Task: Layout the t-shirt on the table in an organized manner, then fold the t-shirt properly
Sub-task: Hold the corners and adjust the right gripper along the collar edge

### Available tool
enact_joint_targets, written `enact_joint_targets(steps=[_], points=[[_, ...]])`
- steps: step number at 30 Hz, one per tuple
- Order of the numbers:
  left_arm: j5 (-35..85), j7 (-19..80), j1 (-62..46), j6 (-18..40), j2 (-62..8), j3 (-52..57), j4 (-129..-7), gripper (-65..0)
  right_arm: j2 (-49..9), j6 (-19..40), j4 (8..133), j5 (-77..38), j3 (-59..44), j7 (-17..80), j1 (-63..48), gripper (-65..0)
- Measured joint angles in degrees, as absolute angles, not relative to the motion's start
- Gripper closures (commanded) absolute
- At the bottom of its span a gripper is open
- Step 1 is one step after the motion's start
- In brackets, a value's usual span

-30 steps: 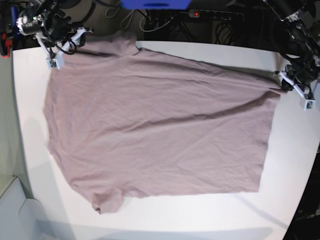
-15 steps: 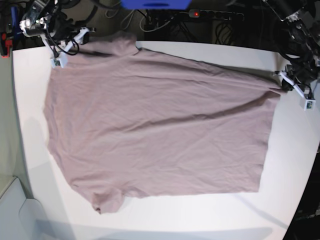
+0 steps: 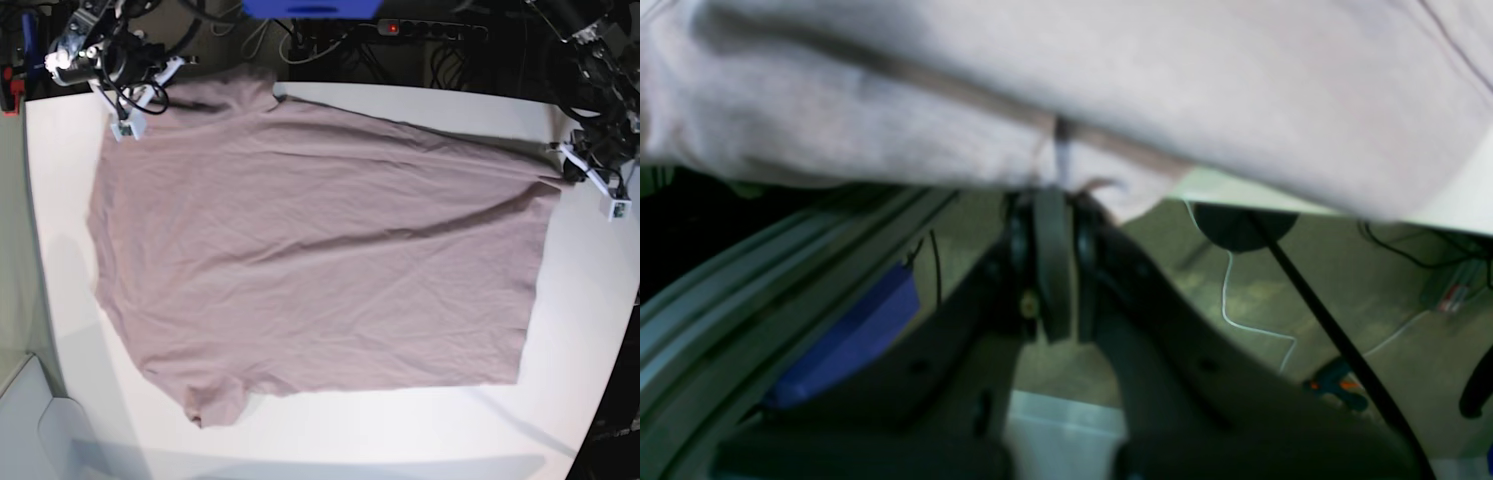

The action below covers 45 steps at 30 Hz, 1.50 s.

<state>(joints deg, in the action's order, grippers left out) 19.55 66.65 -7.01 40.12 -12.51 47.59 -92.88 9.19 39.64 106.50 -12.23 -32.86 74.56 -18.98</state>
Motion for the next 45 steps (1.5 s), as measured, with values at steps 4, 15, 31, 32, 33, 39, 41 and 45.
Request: enact_joint_targets(steps=[4,15,31,32,33,39,41,45], points=[[19.6,66.6,-7.0,40.1,-12.5,47.6,-92.9,-0.1,9.3,39.6,111.1,-13.5,-32.8,71.5,-19.2,0.0],[19.6,66.6,-6.7,40.1,-12.4,47.4,-93.1,-0.1,9.2,39.6,113.2,-15.5,-32.6,70.2,-14.9,0.0],[19.6,66.6,-5.2,40.1,-12.4,47.4,-92.9,-0.1,9.2,39.6,115.6,-15.5,-32.7,70.2,-20.3,0.0],[19.9,66.4,-5.1,40.1,-12.4,47.4,-92.9,-0.1,9.2,39.6,115.6,-15.4,-32.7,70.3,-20.2,0.0],[19.8,66.4,-5.1,40.1,-12.4,47.4,-92.9,-0.1,9.2,39.6,115.6,-15.5,-32.7,70.2,-20.2,0.0],[19.6,66.8,-4.6,40.1,-12.4,47.2,-92.9,-0.1,9.2,39.6,115.5,-15.4,-32.7,70.2,-21.6,0.0],[19.6,66.8,-4.6,40.1,-12.4,47.2,-92.9,-0.1,9.2,39.6,115.5,-15.4,-32.7,70.5,-22.6,0.0],[19.6,66.8,-4.6,40.1,-12.4,47.2,-92.9,-0.1,9.3,39.6,115.5,-15.5,-32.7,70.3,-23.1,0.0]])
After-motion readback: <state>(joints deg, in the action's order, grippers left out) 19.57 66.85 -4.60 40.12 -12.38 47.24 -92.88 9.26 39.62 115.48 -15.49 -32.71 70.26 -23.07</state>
